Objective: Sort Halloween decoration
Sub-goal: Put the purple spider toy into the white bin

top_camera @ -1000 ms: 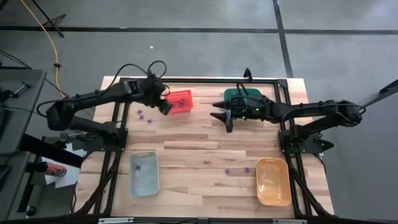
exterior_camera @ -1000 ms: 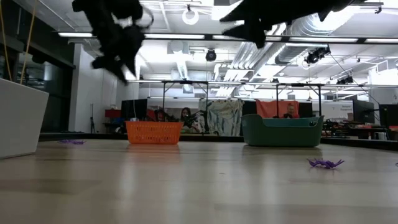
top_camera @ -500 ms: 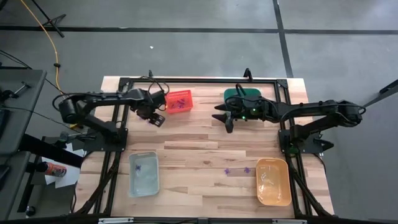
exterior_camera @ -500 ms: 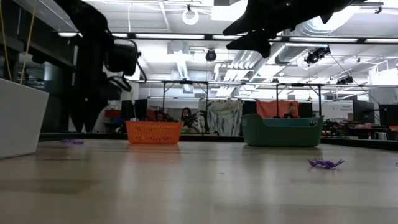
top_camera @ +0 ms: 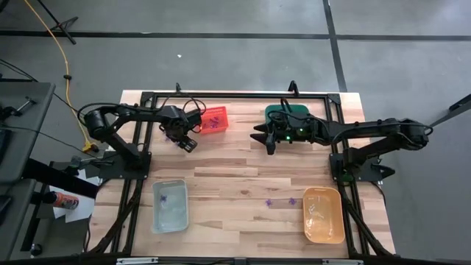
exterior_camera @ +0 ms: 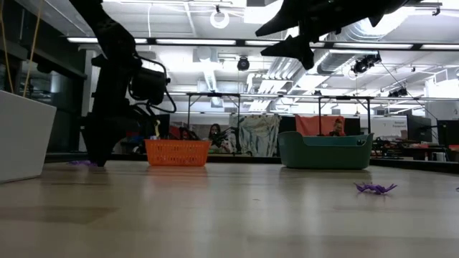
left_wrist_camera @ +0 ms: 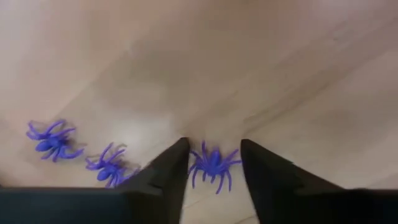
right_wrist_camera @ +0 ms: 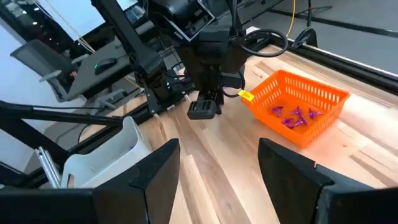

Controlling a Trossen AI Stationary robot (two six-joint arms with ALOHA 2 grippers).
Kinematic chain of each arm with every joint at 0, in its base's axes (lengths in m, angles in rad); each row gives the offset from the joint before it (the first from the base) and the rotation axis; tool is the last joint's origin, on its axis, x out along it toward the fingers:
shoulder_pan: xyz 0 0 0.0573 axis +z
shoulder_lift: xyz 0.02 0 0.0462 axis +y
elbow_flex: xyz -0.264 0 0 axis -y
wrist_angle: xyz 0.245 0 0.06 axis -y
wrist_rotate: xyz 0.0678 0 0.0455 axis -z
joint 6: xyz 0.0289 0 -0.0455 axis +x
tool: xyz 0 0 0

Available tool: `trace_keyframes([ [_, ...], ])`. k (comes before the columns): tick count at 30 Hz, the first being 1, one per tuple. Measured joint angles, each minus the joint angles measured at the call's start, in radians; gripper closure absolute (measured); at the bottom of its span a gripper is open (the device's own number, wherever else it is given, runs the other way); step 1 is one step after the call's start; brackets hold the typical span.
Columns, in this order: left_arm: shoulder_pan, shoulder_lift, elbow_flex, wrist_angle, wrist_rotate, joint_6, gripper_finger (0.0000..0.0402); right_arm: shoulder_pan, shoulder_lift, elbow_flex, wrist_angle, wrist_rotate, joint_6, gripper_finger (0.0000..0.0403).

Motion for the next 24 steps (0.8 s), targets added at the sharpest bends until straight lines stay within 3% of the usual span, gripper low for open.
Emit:
trace_keyframes([
  [6,0.001,-0.087,-0.014,-0.016,-0.023,0.067,0.0388,0.032,0.000,0.000,0.001,0.008,0.024,0.0190],
  [16,-0.014,-0.485,-0.010,0.045,0.086,0.092,0.0401,0.090,0.000,0.000,0.058,0.032,0.079,0.0190],
  [20,-0.022,-0.616,-0.008,-0.002,0.033,0.051,0.0401,0.107,0.000,0.000,0.103,0.032,0.088,0.0190],
  [24,-0.017,-0.611,-0.009,-0.164,-0.043,0.010,0.0399,0.106,0.000,0.000,0.102,0.041,0.087,0.0190],
])
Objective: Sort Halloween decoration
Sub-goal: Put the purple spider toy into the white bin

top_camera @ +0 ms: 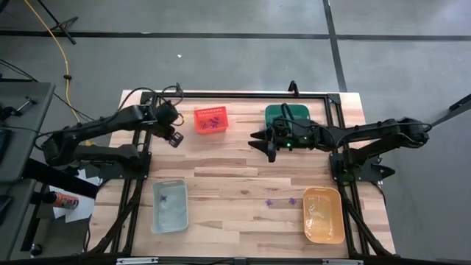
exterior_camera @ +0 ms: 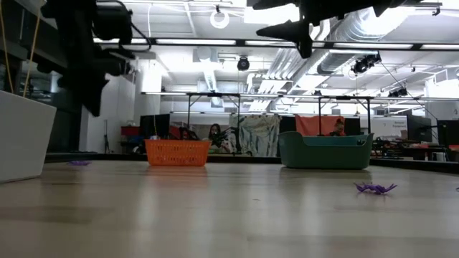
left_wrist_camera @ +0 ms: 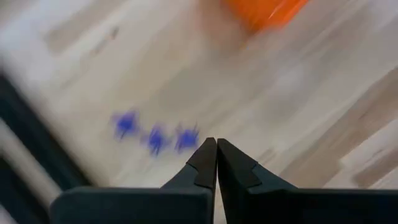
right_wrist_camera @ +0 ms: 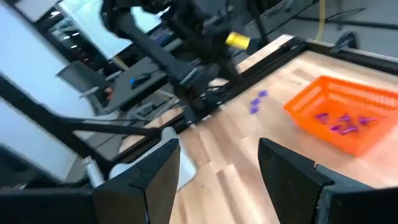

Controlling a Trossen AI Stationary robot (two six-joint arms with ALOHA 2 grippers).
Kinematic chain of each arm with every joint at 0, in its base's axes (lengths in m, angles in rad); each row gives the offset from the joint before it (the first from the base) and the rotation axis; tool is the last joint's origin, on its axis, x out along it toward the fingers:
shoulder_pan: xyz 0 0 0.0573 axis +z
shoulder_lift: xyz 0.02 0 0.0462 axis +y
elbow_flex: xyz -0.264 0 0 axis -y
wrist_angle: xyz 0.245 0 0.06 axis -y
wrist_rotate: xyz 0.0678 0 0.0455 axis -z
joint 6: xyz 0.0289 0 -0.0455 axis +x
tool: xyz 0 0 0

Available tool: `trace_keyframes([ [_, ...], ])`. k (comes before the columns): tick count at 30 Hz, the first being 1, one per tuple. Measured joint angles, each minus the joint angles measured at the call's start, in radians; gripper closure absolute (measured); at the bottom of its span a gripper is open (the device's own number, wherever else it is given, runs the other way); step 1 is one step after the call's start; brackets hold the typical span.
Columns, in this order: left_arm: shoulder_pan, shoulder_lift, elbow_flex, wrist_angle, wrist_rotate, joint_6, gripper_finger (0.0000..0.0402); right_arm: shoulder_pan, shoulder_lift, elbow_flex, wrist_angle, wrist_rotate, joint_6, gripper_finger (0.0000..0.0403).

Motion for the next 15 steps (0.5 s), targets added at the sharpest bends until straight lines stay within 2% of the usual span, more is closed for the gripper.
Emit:
trace_keyframes([
  [6,0.001,0.137,0.000,-0.013,-0.049,-0.031,0.0370,-0.019,0.000,0.000,-0.011,0.024,-0.061,0.0190],
  [15,0.070,0.390,0.000,0.009,-0.052,-0.030,0.0272,-0.039,0.000,0.000,-0.030,0.015,-0.129,0.0190],
])
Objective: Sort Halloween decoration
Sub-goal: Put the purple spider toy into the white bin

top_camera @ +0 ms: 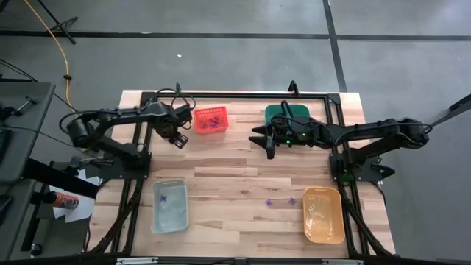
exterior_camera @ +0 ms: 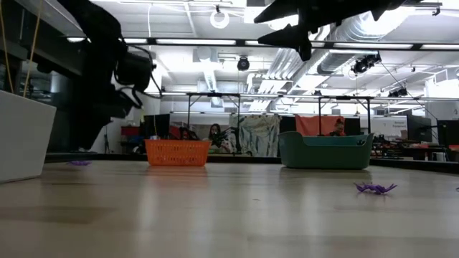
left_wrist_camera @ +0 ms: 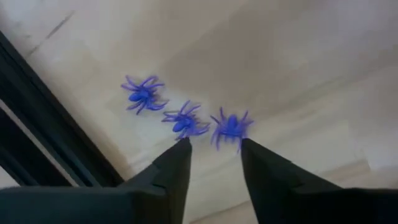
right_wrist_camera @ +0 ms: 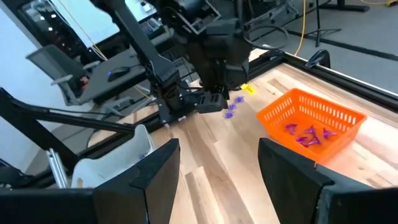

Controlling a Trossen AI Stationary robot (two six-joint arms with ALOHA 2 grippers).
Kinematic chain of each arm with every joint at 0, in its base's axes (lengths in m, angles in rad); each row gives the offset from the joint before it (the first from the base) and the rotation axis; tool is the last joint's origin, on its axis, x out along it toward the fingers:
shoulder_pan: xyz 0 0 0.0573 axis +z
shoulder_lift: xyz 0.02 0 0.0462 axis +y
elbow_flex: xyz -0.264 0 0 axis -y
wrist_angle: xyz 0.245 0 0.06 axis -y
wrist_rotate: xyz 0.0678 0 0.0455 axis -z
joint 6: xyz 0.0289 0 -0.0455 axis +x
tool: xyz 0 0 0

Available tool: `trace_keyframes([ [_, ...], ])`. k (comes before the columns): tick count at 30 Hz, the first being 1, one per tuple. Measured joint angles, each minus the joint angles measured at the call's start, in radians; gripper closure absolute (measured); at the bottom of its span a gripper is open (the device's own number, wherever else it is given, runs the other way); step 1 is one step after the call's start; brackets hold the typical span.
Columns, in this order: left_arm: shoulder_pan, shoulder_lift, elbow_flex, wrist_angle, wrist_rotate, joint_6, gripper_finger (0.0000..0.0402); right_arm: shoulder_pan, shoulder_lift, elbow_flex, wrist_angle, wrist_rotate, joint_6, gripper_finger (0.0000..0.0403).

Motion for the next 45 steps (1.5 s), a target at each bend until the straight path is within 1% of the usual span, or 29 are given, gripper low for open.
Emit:
trace_keyframes([
  [3,0.010,0.047,0.000,0.028,0.017,0.000,0.0248,0.000,0.000,0.000,-0.004,-0.001,-0.022,0.0190],
  [6,0.016,0.089,0.000,0.048,0.046,-0.015,0.0235,0.000,0.000,0.000,-0.010,-0.003,-0.041,0.0190],
  [12,0.020,0.177,0.003,0.060,0.090,-0.046,0.0232,0.000,0.000,0.000,-0.020,-0.003,-0.075,0.0190],
  [15,0.020,0.204,0.006,0.062,0.103,-0.054,0.0232,0.000,0.000,0.000,-0.031,-0.003,-0.074,0.0190],
  [19,0.018,0.216,0.005,0.080,0.145,-0.070,0.0237,0.000,0.000,0.000,-0.053,-0.003,-0.077,0.0190],
  [21,0.006,0.215,0.005,0.089,0.158,-0.082,0.0251,0.000,0.000,0.000,-0.056,-0.003,-0.077,0.0190],
  [23,-0.008,0.213,0.004,0.095,0.169,-0.090,0.0277,0.000,0.000,0.000,-0.056,-0.003,-0.077,0.0190],
  [25,-0.022,0.214,0.004,0.099,0.178,-0.090,0.0313,0.000,0.000,0.000,-0.056,-0.003,-0.077,0.0190],
  [28,-0.046,0.209,0.003,0.108,0.208,-0.095,0.0377,0.000,0.000,0.000,-0.057,-0.003,-0.076,0.0190],
  [29,-0.055,0.202,0.003,0.110,0.218,-0.099,0.0388,0.000,0.000,0.000,-0.057,-0.003,-0.074,0.0190],
  [31,-0.077,0.178,0.000,0.117,0.239,-0.109,0.0391,0.001,0.000,0.000,-0.057,-0.003,-0.074,0.0190],
  [33,-0.101,0.143,0.001,0.120,0.304,-0.106,0.0394,0.005,0.000,0.000,-0.057,-0.003,-0.073,0.0190],
  [36,-0.126,0.050,0.019,0.132,0.365,-0.069,0.0399,0.011,0.000,0.000,-0.043,-0.004,-0.073,0.0190],
  [38,-0.152,-0.025,0.033,0.152,0.401,-0.042,0.0400,0.016,0.000,0.000,-0.016,-0.024,-0.073,0.0190],
  [41,-0.200,-0.159,0.049,0.246,0.494,-0.003,0.0401,0.016,0.000,0.000,0.059,-0.082,-0.072,0.0190],
  [43,-0.240,-0.245,0.051,0.361,0.543,0.021,0.0401,0.016,0.000,0.000,0.108,-0.117,-0.071,0.0190],
  [45,-0.296,-0.322,0.052,0.485,0.568,0.024,0.0401,0.021,0.000,-0.001,0.177,-0.153,-0.074,0.0190],
])
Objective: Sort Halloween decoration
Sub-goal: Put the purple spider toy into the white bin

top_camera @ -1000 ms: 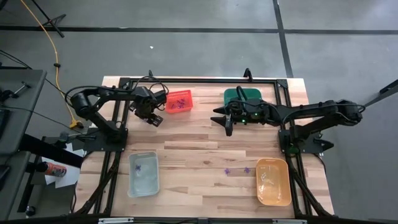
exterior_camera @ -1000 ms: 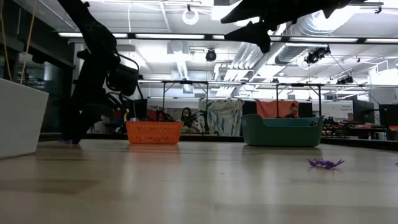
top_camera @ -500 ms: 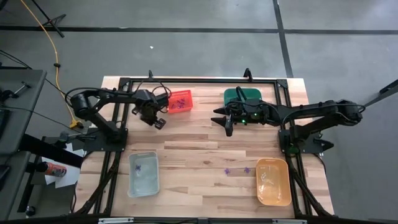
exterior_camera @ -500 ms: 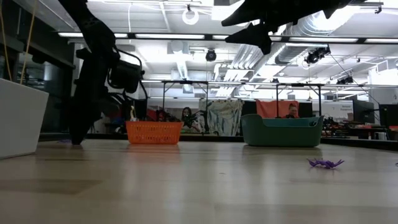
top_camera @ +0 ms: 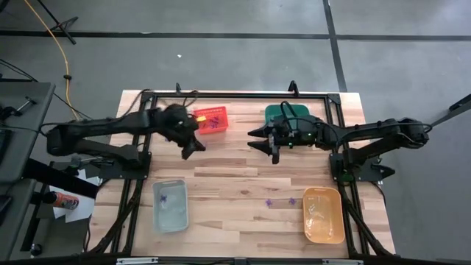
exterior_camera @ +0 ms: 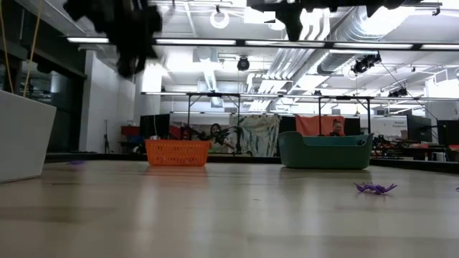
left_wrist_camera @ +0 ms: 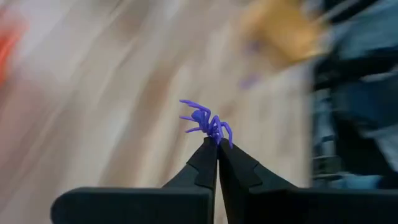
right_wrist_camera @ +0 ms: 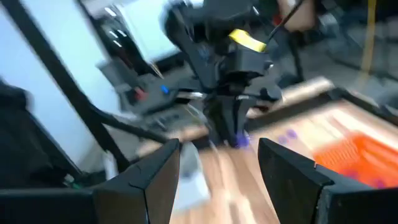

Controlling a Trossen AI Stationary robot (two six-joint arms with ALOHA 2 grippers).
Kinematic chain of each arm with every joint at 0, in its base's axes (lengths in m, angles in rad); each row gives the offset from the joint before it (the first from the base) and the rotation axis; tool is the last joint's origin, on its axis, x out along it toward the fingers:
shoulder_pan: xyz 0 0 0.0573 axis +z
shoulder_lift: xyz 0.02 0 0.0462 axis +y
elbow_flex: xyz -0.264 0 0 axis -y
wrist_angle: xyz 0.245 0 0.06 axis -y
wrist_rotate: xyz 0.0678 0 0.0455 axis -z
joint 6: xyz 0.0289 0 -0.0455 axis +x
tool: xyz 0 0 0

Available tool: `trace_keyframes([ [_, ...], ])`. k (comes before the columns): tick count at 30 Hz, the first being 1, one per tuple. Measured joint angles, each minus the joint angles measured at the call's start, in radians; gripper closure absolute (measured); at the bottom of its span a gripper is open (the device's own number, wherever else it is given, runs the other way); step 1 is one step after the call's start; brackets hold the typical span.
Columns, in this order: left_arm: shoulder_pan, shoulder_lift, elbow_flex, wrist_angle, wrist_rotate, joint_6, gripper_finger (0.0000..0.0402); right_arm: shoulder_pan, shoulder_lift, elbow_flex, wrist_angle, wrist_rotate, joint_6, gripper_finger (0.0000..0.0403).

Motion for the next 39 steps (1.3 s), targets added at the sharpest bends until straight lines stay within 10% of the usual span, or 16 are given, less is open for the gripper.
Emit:
trace_keyframes([
  [9,-0.194,-0.117,0.002,0.390,-0.143,0.074,0.0401,0.028,0.000,0.000,0.170,-0.024,-0.096,0.0190],
  [31,-0.215,-0.099,0.001,0.439,-0.207,0.162,0.0401,0.025,0.000,0.000,0.170,-0.019,-0.096,0.0190],
  [39,-0.360,-0.081,0.167,-0.277,-0.198,-0.012,0.0401,0.025,0.000,0.000,0.128,-0.018,-0.044,0.0190],
])
